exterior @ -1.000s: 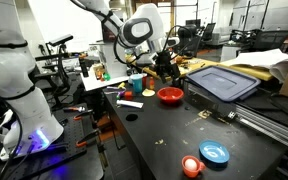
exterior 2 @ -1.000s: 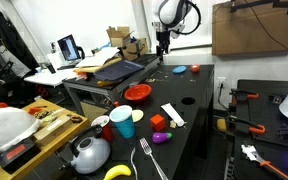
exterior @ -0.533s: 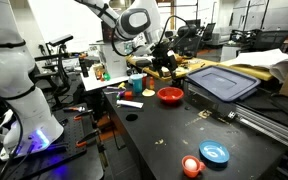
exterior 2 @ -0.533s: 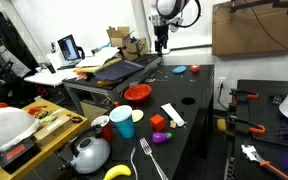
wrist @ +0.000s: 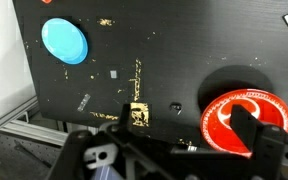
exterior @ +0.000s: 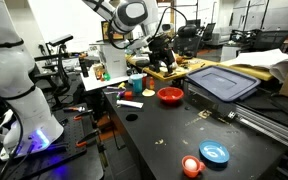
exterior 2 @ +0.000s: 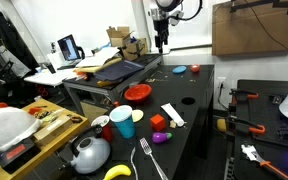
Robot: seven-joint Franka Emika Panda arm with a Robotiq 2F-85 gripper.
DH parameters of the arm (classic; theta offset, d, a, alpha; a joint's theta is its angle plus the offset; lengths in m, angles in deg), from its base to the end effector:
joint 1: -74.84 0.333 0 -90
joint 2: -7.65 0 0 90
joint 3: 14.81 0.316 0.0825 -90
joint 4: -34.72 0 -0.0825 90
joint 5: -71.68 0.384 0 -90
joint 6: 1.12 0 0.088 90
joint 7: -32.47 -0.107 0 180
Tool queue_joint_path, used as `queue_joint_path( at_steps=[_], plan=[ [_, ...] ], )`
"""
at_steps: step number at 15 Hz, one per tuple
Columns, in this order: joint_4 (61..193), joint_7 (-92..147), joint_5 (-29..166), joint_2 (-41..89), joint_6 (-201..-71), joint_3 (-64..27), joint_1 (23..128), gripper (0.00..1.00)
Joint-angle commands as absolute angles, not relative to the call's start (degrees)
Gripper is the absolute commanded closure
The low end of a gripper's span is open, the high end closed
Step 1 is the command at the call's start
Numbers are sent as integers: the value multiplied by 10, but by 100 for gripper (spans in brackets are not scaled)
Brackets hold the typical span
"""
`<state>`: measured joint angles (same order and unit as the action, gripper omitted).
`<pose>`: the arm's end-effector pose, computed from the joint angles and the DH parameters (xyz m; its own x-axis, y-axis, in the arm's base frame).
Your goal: Put the cup in front of the blue plate
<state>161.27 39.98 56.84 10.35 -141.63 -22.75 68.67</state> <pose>0.5374 -0.1347 0.3782 0.9855 0.0857 0.1462 0.0511 -0.9728 0.2257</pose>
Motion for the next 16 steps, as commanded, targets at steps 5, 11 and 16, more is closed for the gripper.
queue_joint_path(
  at_steps=[5, 11, 16],
  plan=[
    [1593, 417, 579, 75, -1326, -223, 685, 0],
    [1586, 419, 595, 58, -1267, -206, 695, 0],
    [1588, 428, 626, 41, -1226, -189, 709, 0]
  ],
)
